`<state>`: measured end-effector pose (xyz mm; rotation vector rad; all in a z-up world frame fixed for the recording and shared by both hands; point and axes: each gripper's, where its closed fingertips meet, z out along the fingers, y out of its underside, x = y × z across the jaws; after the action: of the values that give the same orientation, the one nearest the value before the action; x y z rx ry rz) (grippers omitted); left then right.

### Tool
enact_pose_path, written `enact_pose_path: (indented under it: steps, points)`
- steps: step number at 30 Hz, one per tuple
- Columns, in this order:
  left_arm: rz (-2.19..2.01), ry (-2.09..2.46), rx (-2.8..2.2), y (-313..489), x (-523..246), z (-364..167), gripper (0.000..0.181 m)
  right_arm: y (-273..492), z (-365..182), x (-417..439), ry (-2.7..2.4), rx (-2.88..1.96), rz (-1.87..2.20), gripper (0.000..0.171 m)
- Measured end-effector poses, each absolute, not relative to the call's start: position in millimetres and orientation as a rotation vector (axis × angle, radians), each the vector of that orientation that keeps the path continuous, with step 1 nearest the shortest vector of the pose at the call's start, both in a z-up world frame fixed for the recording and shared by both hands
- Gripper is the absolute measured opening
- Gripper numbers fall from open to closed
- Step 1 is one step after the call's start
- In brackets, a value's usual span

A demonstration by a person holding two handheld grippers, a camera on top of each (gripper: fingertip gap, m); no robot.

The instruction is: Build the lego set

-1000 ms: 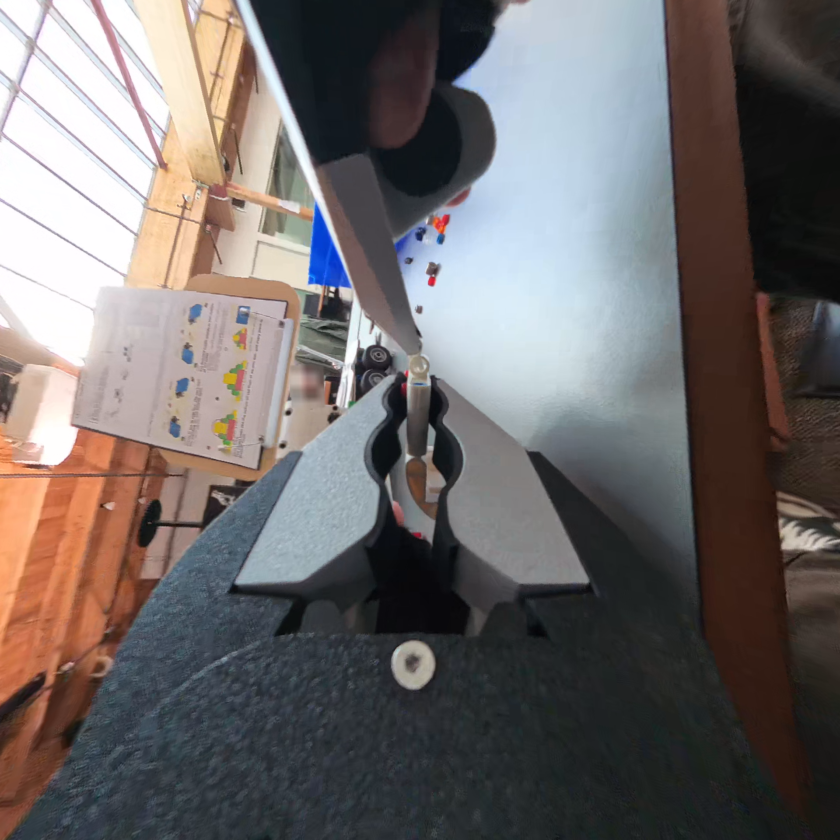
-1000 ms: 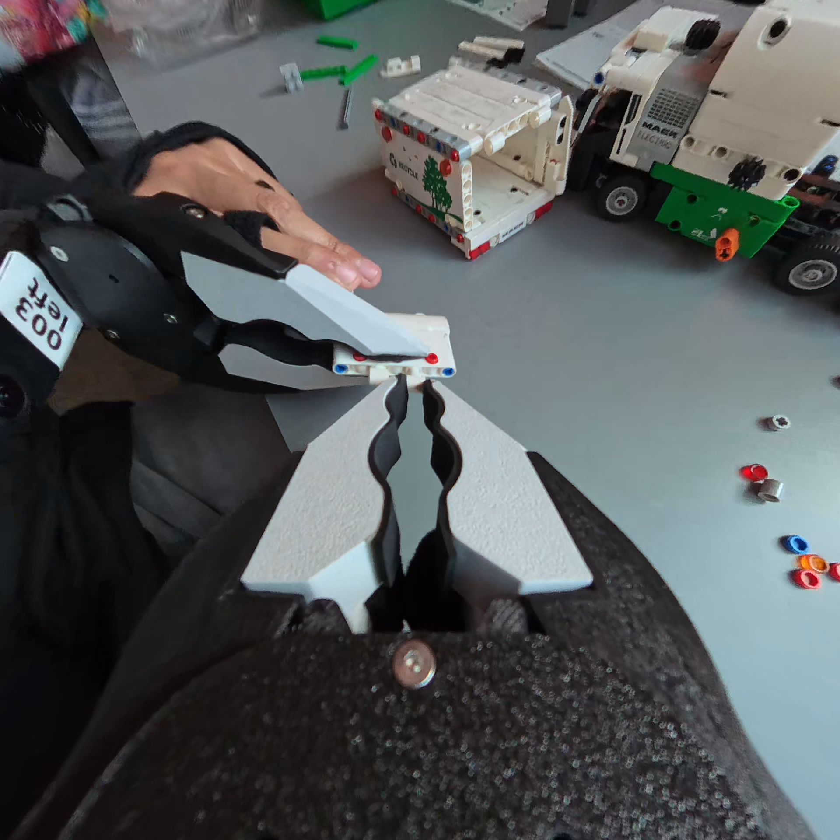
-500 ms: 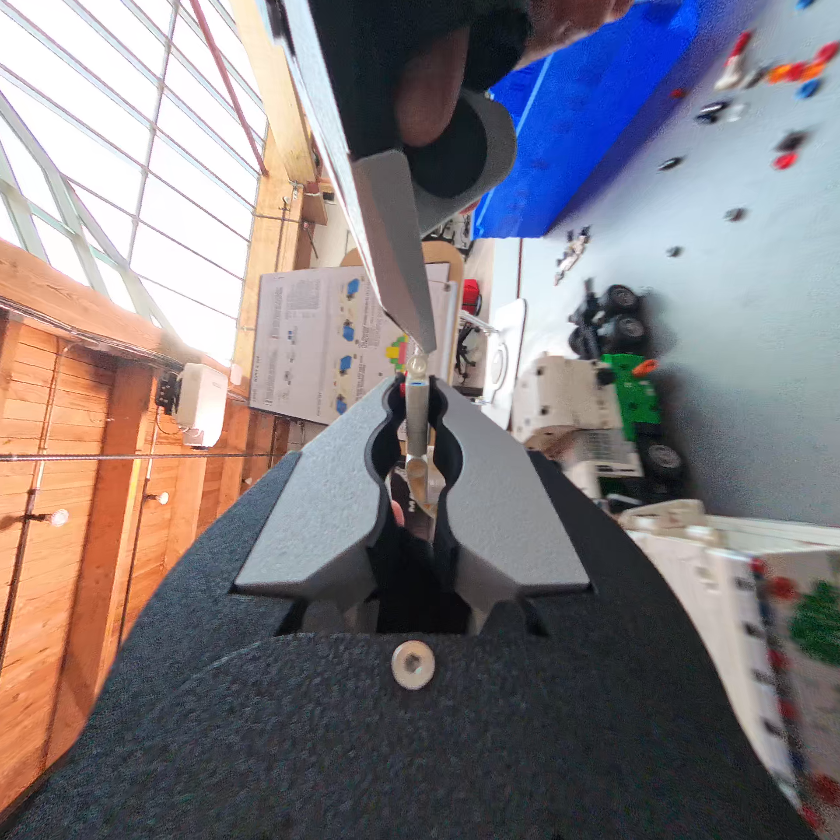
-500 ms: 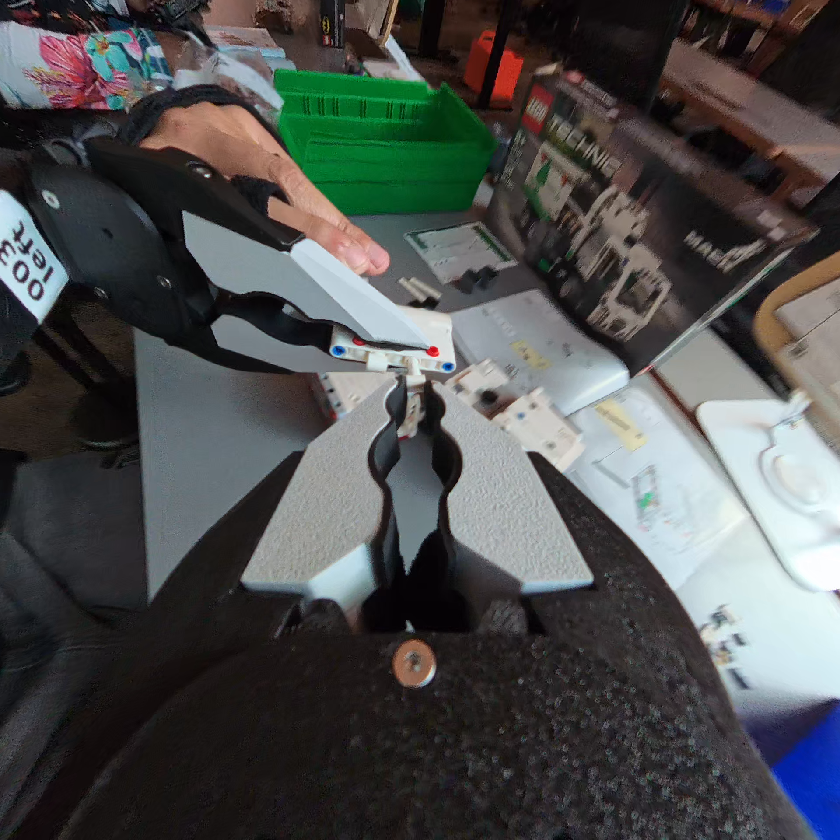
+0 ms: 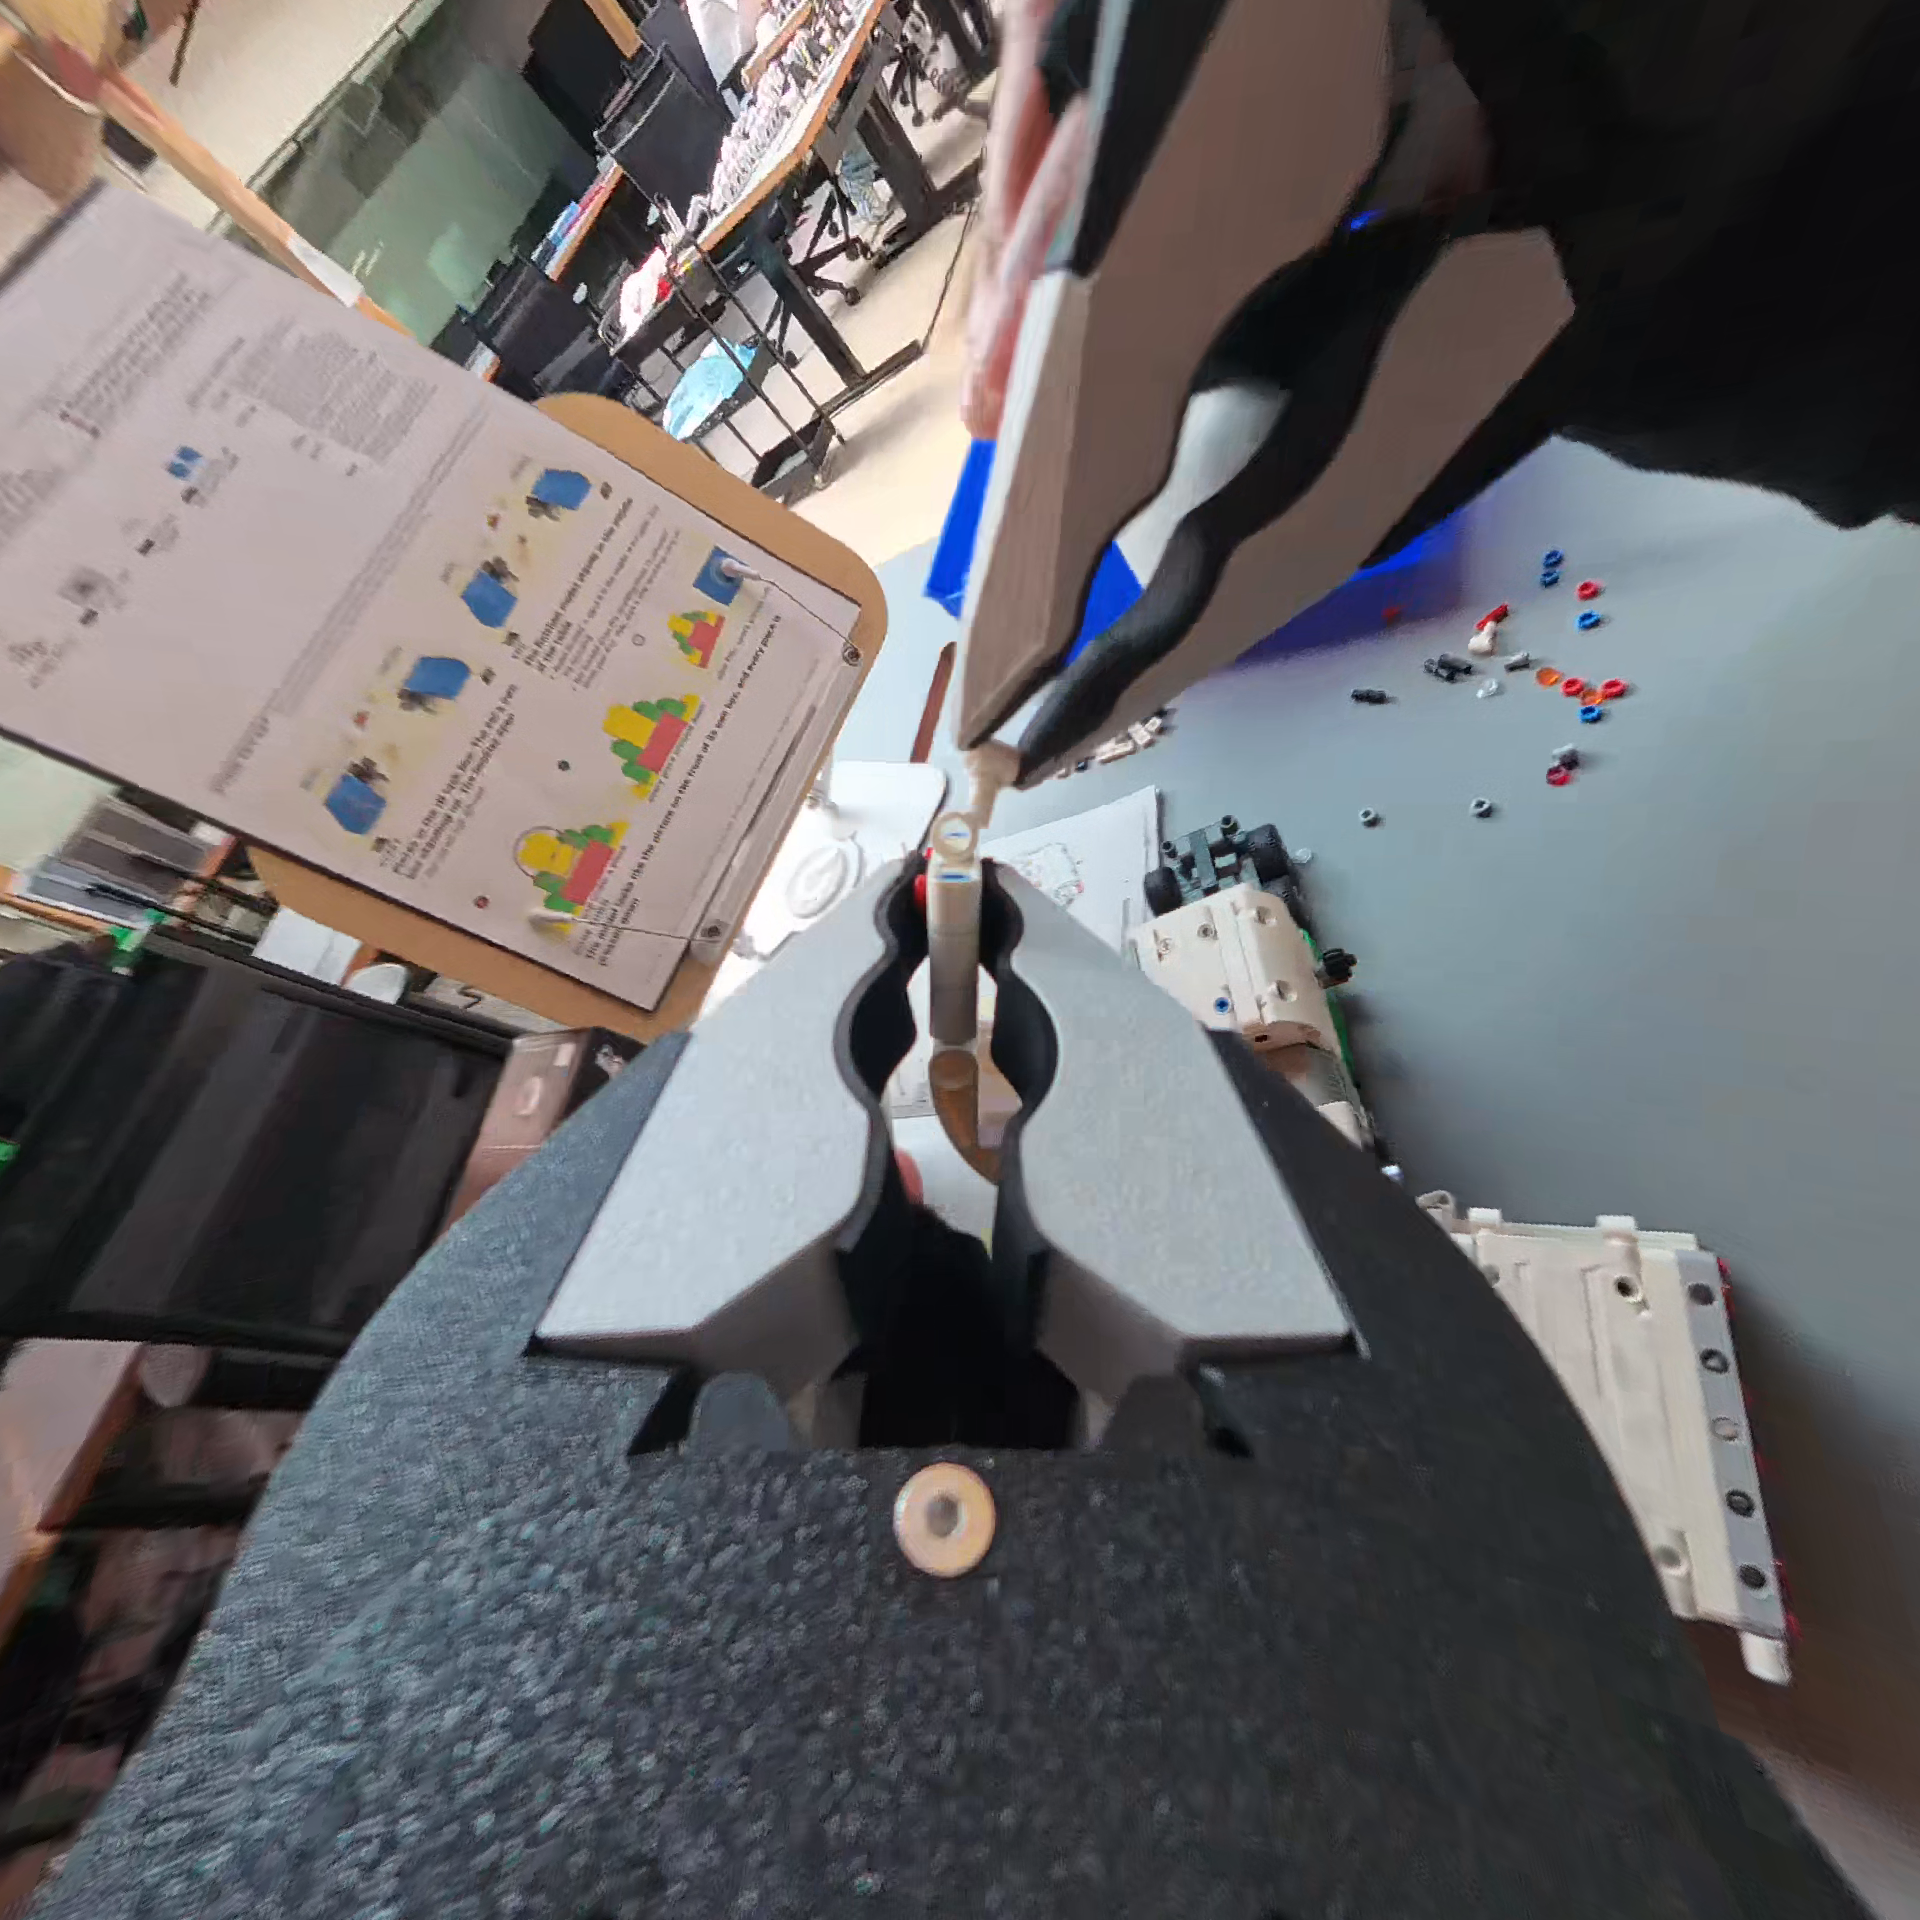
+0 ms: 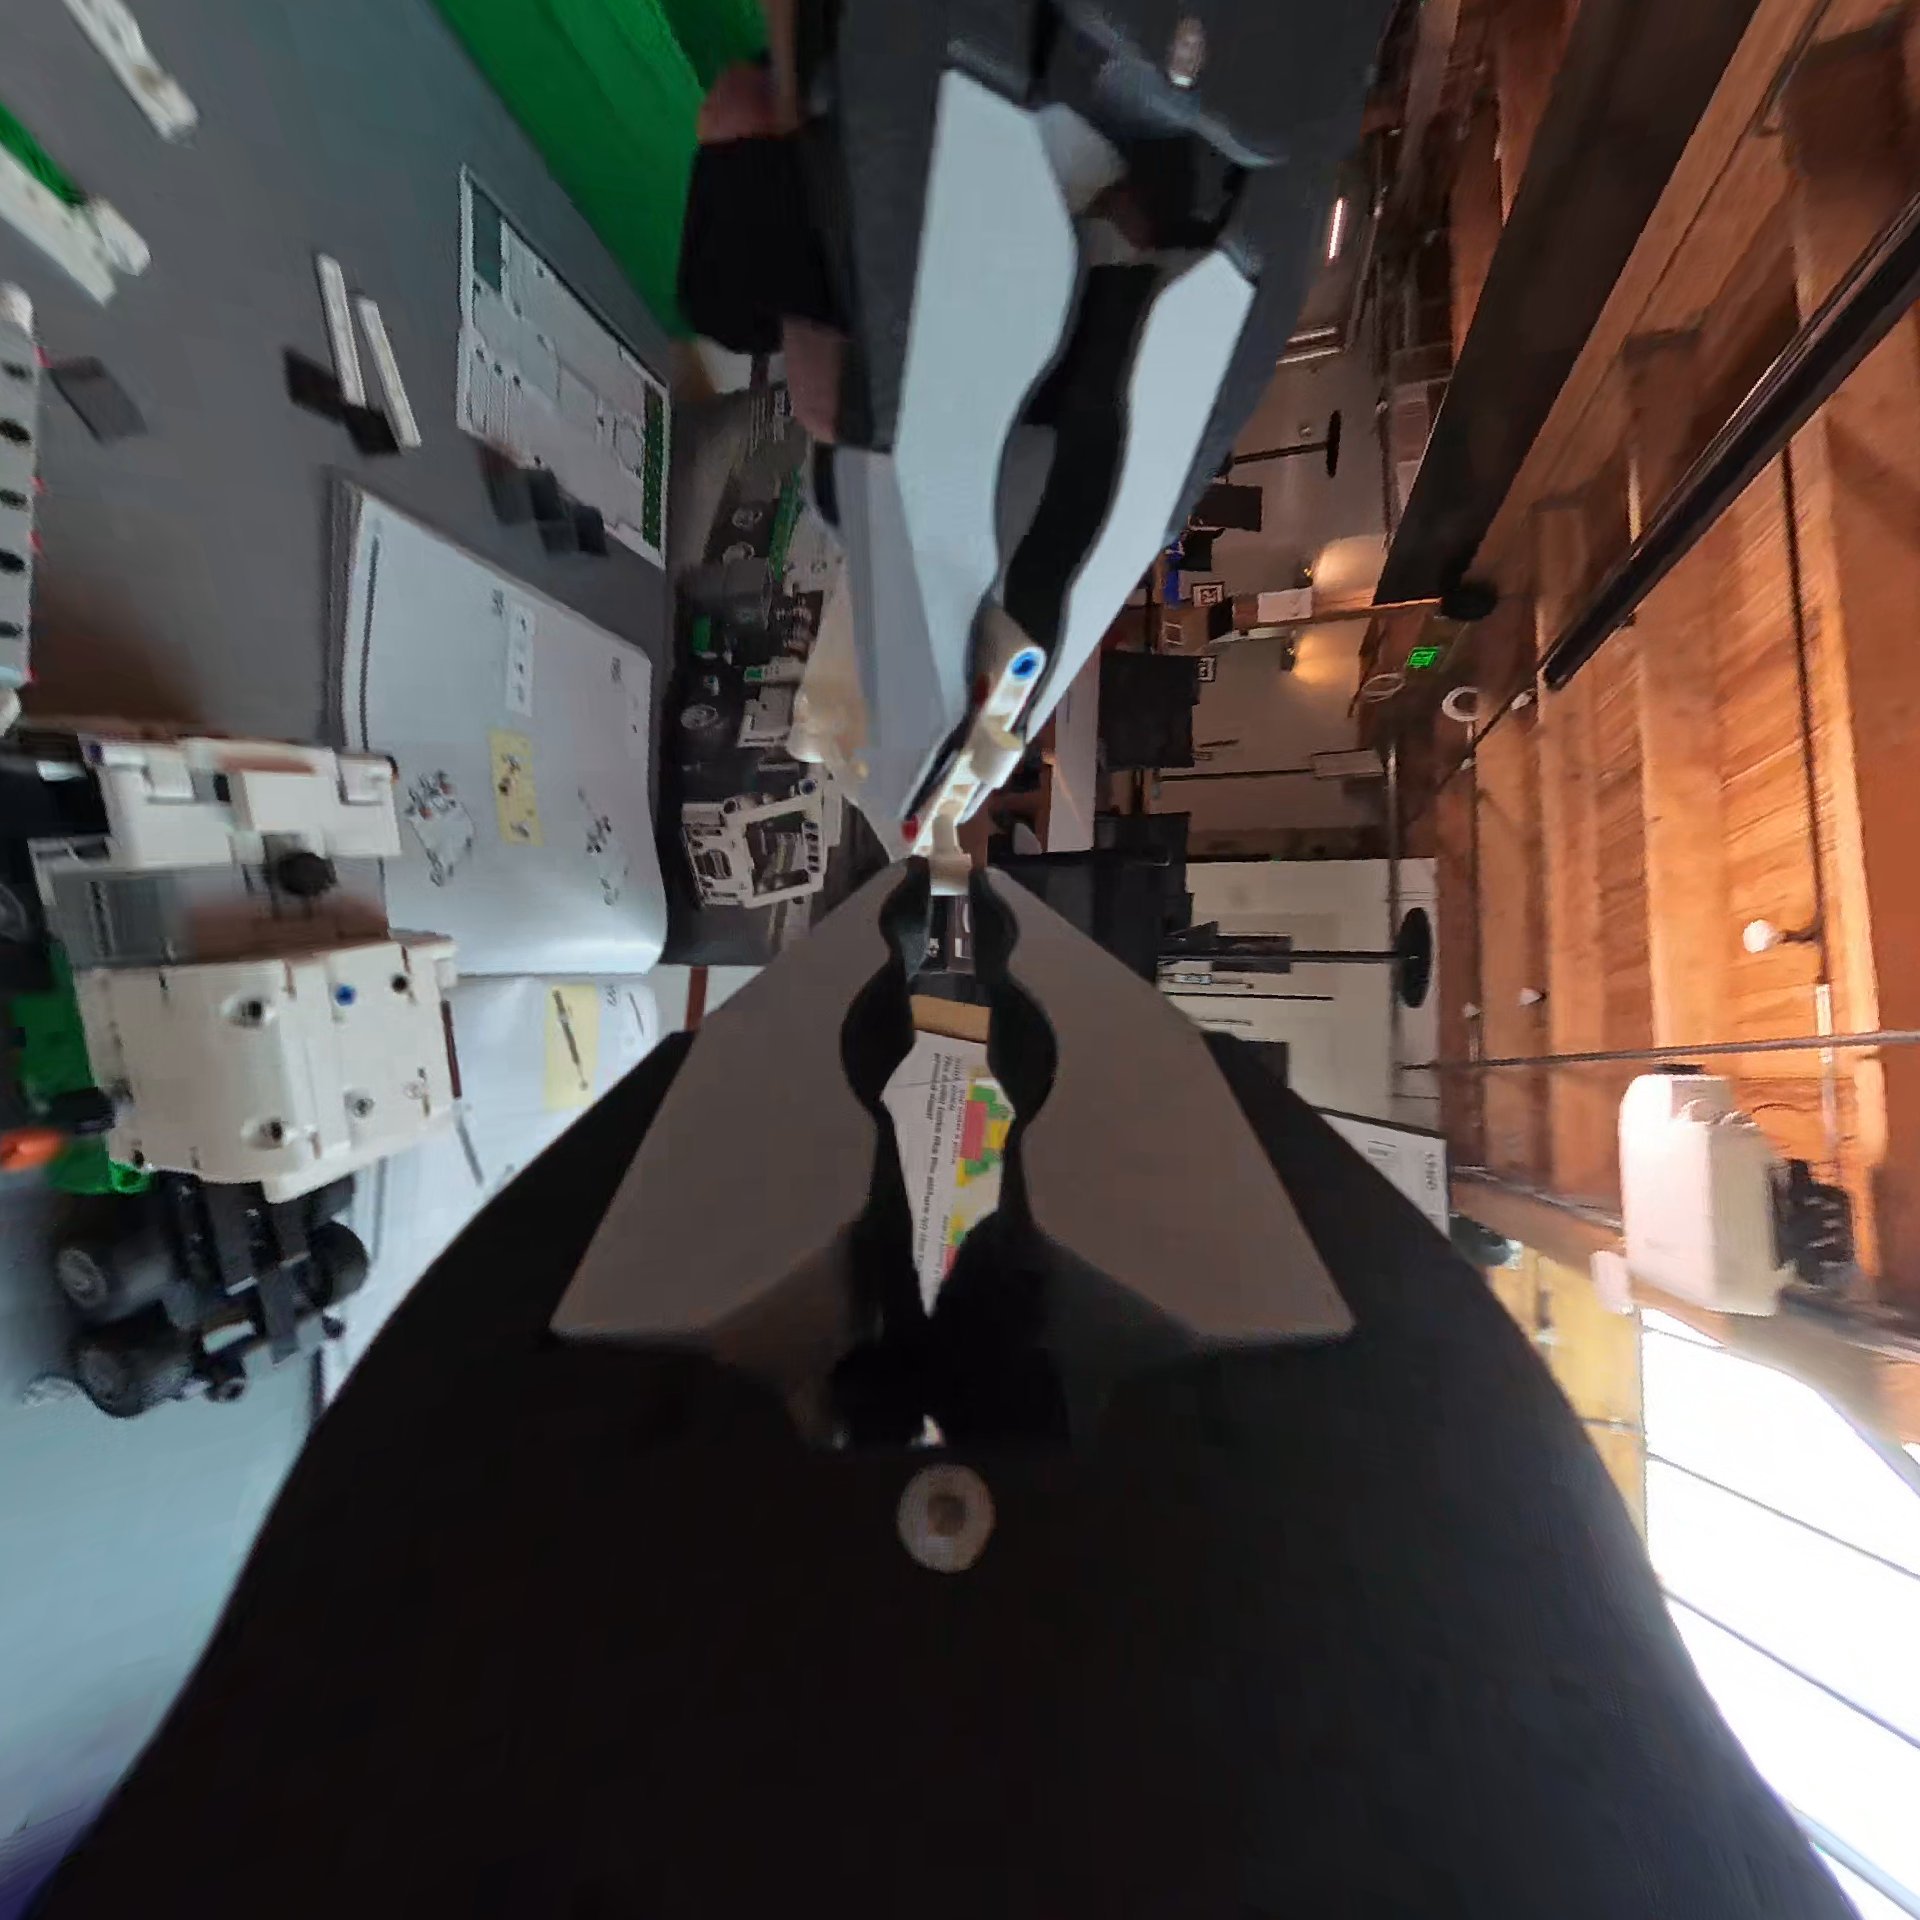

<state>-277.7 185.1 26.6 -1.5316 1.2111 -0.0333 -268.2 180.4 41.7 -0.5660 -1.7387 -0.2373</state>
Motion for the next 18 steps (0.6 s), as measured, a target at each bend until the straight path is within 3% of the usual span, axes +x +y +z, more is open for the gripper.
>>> enact_pose_path:
  steps: [8, 18]
  points:
    - [-0.661, 1.227, -1.785, 163.4, -270.2, -7.6, 0.006, 182.3, 13.8, -275.7, -1.793, -0.273, -0.557, 0.005]
    - [-0.870, 1.383, -1.884, 139.3, -273.3, -38.6, 0.006, 150.4, -19.8, -271.1, -1.864, -0.127, -0.447, 0.004]
